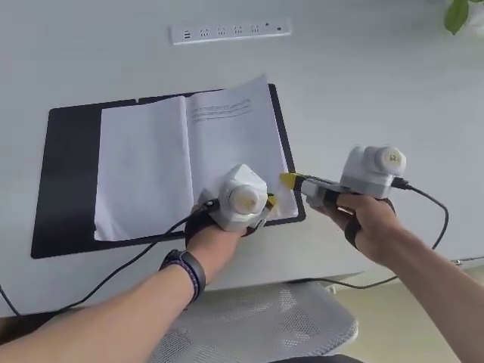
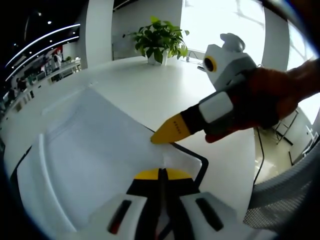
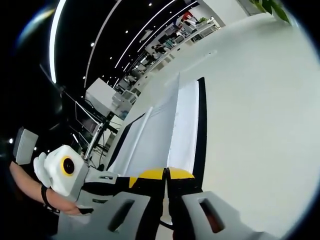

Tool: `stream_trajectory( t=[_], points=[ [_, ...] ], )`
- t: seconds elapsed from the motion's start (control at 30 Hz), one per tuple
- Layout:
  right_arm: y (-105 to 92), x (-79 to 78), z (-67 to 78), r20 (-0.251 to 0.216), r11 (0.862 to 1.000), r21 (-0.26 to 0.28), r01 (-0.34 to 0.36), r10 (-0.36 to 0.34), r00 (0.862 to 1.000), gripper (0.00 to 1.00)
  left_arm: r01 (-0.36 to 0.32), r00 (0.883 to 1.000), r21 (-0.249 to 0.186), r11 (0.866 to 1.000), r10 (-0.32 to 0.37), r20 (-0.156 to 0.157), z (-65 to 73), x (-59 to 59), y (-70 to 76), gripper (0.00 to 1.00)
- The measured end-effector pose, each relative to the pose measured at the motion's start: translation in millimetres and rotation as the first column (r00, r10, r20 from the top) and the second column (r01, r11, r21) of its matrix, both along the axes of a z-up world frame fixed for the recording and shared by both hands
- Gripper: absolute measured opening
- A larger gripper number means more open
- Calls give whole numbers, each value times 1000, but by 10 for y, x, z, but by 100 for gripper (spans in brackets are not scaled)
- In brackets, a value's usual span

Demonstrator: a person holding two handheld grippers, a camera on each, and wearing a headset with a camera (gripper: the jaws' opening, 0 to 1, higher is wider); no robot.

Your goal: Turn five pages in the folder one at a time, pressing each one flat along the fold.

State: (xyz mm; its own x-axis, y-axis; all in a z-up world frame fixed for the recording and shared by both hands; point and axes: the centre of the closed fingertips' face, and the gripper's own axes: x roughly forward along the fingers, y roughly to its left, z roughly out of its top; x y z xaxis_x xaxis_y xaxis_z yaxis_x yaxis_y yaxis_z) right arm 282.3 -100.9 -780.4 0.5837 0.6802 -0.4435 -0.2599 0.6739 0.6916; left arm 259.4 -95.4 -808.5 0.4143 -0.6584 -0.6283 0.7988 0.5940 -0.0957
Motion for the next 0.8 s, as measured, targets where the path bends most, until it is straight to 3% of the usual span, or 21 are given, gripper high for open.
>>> stream_trajectory(
  t=[0.23,0.33,0.4,0.63,0.8],
  points=[
    [-2,-13,18,-10,1000,11,6,-6,1000,0,14,1000,-4,1000,-14,-23,21,-13,15,1],
    [-2,-13,22,-11,1000,12,6,-6,1000,0,22,998,-16,1000,-23,-53,39,-55,26,11],
    [-17,-4,27,-19,1000,23,20,-19,1000,0,39,998,-16,999,-39,-47,81,-83,32,17],
    [-55,0,82,-21,998,49,47,-46,999,0,36,998,-18,999,-37,-47,172,-96,153,27],
    [-45,0,135,-15,997,58,47,-46,999,0,40,999,-29,999,-41,-24,307,-128,222,34]
  ],
)
